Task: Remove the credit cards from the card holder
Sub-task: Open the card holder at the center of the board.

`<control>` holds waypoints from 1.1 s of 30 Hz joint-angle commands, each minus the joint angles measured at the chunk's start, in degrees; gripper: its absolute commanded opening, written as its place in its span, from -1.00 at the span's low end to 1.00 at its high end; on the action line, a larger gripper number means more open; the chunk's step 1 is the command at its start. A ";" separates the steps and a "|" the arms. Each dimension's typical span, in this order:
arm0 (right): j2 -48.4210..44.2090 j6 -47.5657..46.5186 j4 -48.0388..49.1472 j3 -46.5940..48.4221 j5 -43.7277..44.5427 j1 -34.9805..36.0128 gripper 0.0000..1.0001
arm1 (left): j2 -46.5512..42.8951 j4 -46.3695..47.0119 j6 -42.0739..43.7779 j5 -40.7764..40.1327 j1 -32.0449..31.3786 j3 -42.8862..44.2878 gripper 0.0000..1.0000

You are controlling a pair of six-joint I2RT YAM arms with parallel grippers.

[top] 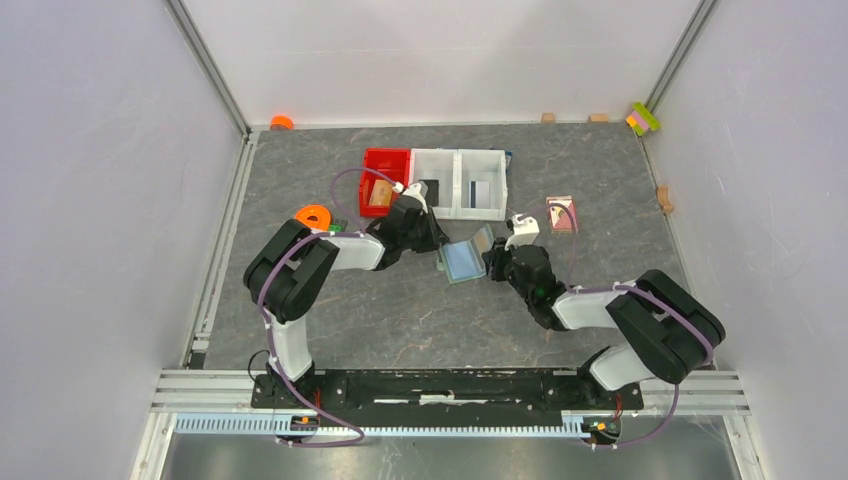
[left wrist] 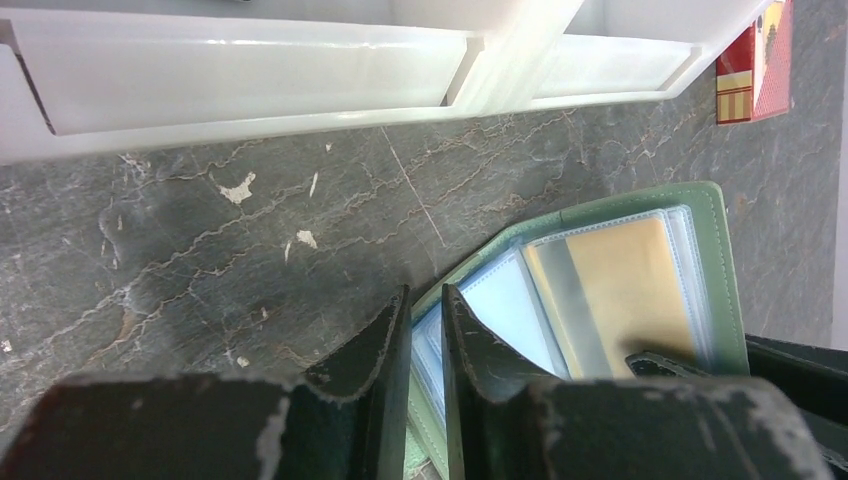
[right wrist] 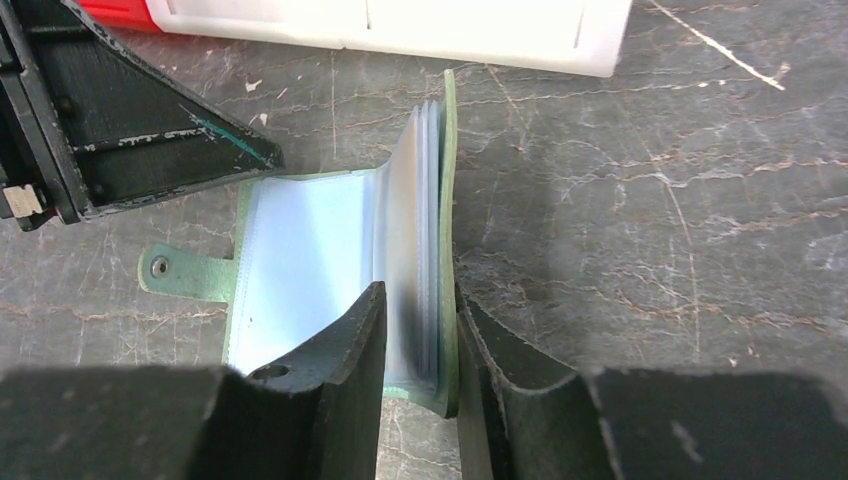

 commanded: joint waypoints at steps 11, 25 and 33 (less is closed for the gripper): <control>-4.02 -1.30 1.81 0.05 1.96 -0.27 -0.96 | -1.69 4.44 0.19 1.55 0.10 -1.25 0.16; -9.92 0.03 12.54 -7.59 2.99 -1.19 -0.99 | 2.42 15.98 -3.13 14.99 0.13 -1.32 0.73; -6.34 4.13 17.98 -8.14 -3.53 -3.12 -1.00 | 4.91 15.51 -3.67 18.01 0.13 0.85 0.59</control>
